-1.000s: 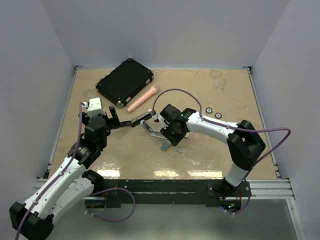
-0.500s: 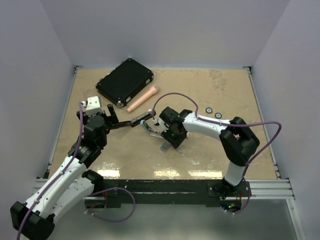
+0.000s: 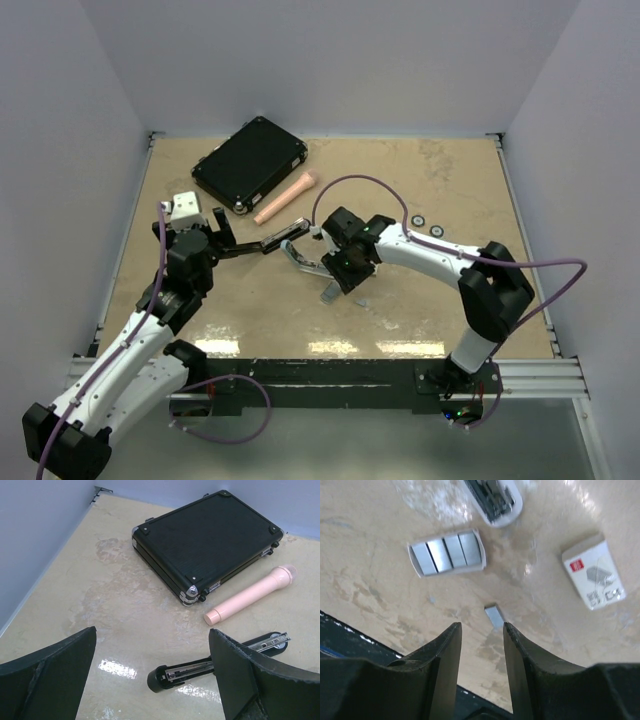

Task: Load the staples into the stapler

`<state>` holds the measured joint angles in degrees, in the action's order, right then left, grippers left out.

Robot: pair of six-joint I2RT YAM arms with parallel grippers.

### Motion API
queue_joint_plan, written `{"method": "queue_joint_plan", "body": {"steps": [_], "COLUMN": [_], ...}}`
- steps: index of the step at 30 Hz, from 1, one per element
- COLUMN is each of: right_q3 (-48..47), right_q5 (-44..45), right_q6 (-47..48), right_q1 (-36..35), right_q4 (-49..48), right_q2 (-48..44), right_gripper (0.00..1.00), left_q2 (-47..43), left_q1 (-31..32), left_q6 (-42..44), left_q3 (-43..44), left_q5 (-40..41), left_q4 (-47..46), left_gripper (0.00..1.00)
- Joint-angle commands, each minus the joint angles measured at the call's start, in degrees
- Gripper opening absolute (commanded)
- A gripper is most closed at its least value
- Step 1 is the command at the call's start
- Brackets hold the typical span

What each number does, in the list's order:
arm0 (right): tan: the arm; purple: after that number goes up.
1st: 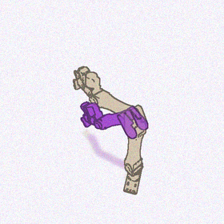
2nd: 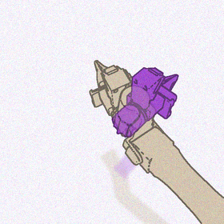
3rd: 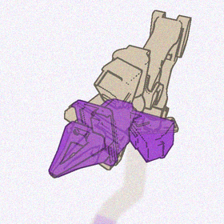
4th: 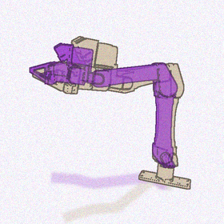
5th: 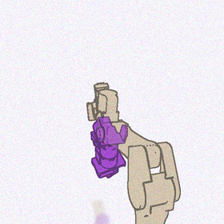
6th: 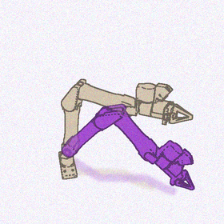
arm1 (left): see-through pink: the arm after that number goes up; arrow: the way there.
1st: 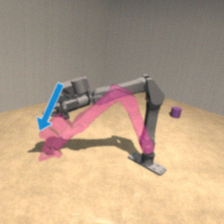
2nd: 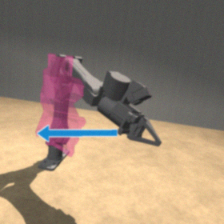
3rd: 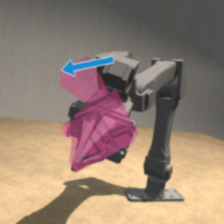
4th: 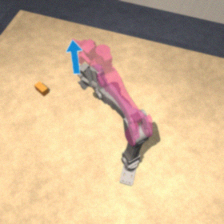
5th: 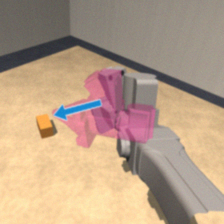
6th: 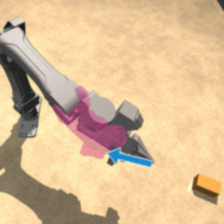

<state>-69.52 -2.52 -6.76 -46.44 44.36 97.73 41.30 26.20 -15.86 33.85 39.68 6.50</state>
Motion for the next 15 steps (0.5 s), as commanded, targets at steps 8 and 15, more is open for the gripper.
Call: {"method": "queue_joint_plan", "body": {"steps": [8, 15], "right_q3": [6.7, 6.0], "right_q5": [-1.5, -2.8], "right_q6": [-3.0, -2.1], "right_q1": [1.3, 1.5], "right_q4": [-2.5, -4.1], "right_q2": [-1.7, 1.4], "right_gripper": [0.56, 0.57], "left_q2": [0.0, 0.1], "left_q1": [-1.3, -1.5], "left_q6": [0.0, 0.0], "left_q3": [0.1, -0.1], "left_q5": [-1.7, -2.2], "left_q4": [-3.0, -3.0], "left_gripper": [0.98, 0.98]}}
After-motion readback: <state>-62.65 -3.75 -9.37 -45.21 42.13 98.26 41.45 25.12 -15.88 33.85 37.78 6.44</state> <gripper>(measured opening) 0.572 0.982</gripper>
